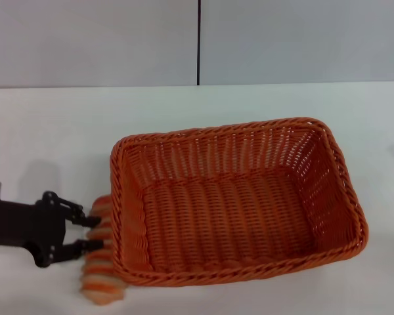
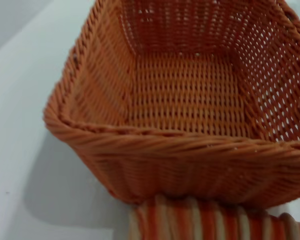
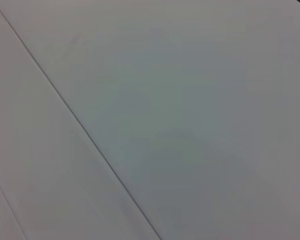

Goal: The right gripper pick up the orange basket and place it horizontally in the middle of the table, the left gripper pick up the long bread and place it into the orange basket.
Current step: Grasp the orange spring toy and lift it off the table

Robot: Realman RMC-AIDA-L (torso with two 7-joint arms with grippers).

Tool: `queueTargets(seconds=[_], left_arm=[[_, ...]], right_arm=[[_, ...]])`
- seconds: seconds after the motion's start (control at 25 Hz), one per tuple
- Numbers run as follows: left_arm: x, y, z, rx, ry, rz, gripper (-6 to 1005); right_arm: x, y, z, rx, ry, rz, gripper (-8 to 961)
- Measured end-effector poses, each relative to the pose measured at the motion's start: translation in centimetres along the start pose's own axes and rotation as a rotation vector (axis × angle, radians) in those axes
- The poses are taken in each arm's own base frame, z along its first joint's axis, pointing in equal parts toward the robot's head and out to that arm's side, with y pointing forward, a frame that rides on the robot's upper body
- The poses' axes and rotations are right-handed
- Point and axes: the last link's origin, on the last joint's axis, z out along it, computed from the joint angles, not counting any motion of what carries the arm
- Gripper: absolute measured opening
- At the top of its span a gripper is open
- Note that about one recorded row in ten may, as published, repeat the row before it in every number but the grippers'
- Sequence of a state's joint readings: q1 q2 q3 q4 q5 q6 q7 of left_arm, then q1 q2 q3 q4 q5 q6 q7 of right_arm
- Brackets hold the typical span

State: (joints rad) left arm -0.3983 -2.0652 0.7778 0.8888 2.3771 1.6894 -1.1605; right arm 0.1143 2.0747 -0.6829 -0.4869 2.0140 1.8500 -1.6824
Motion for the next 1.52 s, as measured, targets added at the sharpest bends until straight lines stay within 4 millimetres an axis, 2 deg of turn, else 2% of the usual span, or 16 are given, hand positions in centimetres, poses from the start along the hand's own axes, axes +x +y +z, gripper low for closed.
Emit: queueTargets(seconds=[0.04,0.4,0.64,0.72,1.0,1.16,1.24,1.32,1.52], left_arm=[[-0.1,-0.3,-0.8,0.054,0.038,0.017,376],[0.2,-1.0,-1.9,0.085,0.026,0.028,327],[0.7,-2.5,-3.6,0.171,0.005,0.046,211],[0.9,-2.9,-4.1,0.189,-0.004,0.059,122],[1.4,-3.8,-5.5,0.248,-0.032,0.081,63],[1.9,-4.6,-7.3,0.314,-0.048,0.099,28],[1.9,-4.6,-7.3,0.314,-0.048,0.099,22],[2.8,-5.2,-8.3,0.349,-0.062,0.119,16],[3.4,-5.6,-8.5,0.353,-0.081,0.14,1]], right_arm=[[0.1,-0.1,0.0,0.005,-0.004,0.007,665],[0.1,-0.1,0.4,-0.005,-0.006,0.011,666],[0.2,-0.1,0.4,-0.006,-0.005,0.012,666],[0.2,-0.1,0.4,-0.006,-0.005,0.013,666],[0.2,-0.1,0.6,-0.01,-0.007,0.013,666],[0.1,-0.1,0.8,-0.017,-0.008,0.013,666],[0.1,-0.1,1.0,-0.021,-0.007,0.014,666],[0.1,-0.2,1.1,-0.024,-0.007,0.015,666],[0.2,-0.2,1.3,-0.032,-0.003,0.017,665]])
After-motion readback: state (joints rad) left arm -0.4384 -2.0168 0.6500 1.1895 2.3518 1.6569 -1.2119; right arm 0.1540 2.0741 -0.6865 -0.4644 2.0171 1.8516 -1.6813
